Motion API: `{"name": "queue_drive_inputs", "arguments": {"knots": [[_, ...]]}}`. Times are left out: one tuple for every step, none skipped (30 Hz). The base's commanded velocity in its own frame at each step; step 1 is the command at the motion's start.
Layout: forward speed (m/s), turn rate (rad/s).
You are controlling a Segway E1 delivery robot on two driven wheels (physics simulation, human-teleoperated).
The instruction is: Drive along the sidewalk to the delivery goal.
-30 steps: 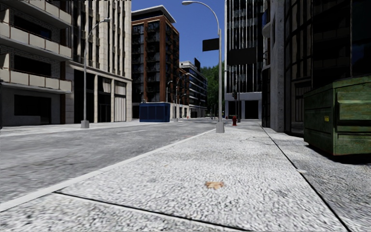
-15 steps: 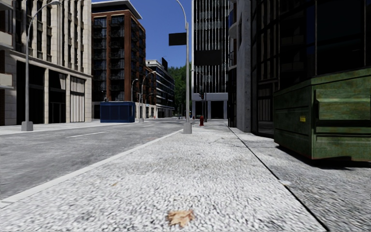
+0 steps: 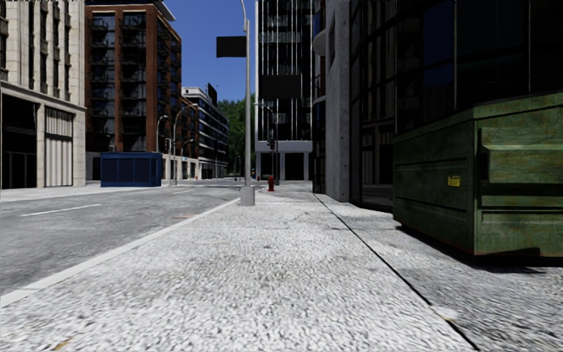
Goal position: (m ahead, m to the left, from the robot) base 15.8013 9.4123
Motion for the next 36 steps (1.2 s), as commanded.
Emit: {"name": "queue_drive_inputs", "arguments": {"knots": [[1.43,0.0],[1.43,0.0],[1.43,0.0],[1.43,0.0],[1.43,0.0],[1.43,-0.04],[1.43,-0.04],[1.43,-0.08],[1.43,-0.09],[1.43,0.0],[1.43,0.0],[1.43,0.0],[1.43,0.0],[1.43,0.0],[1.43,0.0],[1.43,0.0],[1.43,0.0],[1.43,0.0],[1.43,0.0],[1.43,0.0],[1.43,0.0],[1.43,0.0],[1.43,0.0],[1.43,0.0],[1.43,0.0],[1.43,-0.38],[1.43,-1.14],[1.43,-1.2],[1.43,-1.2],[1.43,-1.17],[1.43,-0.11],[1.43,-0.11],[1.43,-0.02],[1.43,0.0],[1.43,0.0],[1.43,0.0]]}}
